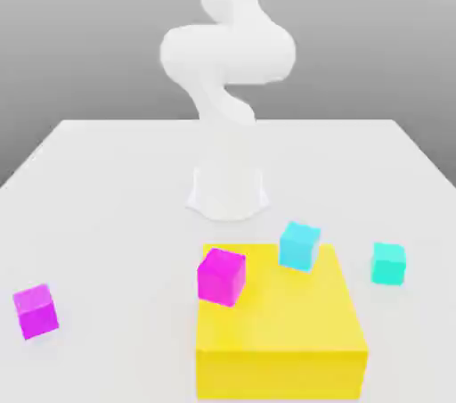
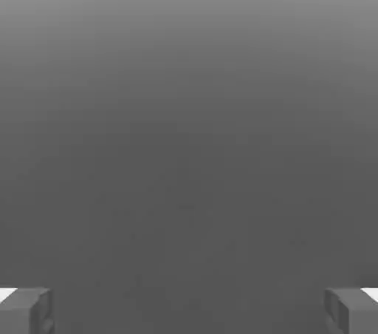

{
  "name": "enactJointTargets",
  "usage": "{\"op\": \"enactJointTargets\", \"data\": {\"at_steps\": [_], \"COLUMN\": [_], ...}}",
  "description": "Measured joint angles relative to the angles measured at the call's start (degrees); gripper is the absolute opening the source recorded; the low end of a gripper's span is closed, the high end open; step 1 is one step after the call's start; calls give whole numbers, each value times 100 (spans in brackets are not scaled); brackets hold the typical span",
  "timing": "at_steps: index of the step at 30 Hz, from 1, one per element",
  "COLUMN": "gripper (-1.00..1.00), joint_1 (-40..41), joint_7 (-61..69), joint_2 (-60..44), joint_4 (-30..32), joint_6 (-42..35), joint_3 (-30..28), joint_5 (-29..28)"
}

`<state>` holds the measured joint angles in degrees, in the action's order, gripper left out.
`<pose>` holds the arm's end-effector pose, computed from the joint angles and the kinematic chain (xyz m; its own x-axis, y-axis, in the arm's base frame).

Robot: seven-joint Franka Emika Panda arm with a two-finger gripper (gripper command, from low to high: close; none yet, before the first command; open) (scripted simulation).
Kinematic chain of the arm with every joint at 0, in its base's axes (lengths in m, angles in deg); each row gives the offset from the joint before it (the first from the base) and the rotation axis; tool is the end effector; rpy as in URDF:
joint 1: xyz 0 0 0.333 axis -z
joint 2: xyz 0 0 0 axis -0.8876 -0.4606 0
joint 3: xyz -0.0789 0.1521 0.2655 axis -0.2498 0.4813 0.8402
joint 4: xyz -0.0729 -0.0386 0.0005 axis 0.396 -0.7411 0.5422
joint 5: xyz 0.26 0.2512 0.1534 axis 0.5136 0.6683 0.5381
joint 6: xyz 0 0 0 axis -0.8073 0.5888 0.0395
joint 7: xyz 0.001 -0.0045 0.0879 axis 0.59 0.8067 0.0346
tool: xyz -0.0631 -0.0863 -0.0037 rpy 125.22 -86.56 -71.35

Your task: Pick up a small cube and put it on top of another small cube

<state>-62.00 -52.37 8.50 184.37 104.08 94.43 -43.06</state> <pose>0.3770 0.0400 0.6623 0.5059 -0.7314 0.4573 -0.5529 -0.6819 -0.4789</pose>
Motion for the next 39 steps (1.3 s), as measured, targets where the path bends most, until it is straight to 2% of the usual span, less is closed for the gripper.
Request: {"op": "enactJointTargets", "data": {"at_steps": [13,19,22,25,39], "gripper": [0,0,0,0,0], "joint_1": [144,-96,-489,-738,-1567], "joint_7": [-3300,-4870,-5551,-6014,-7499], "joint_2": [-2405,-3525,-4050,-4416,-5401], "joint_4": [1478,2147,2484,2620,2308], "joint_6": [1553,2252,2609,2801,3127], "joint_3": [2548,3374,3648,3631,2380], "joint_5": [-340,-594,-579,-696,-2645]}}
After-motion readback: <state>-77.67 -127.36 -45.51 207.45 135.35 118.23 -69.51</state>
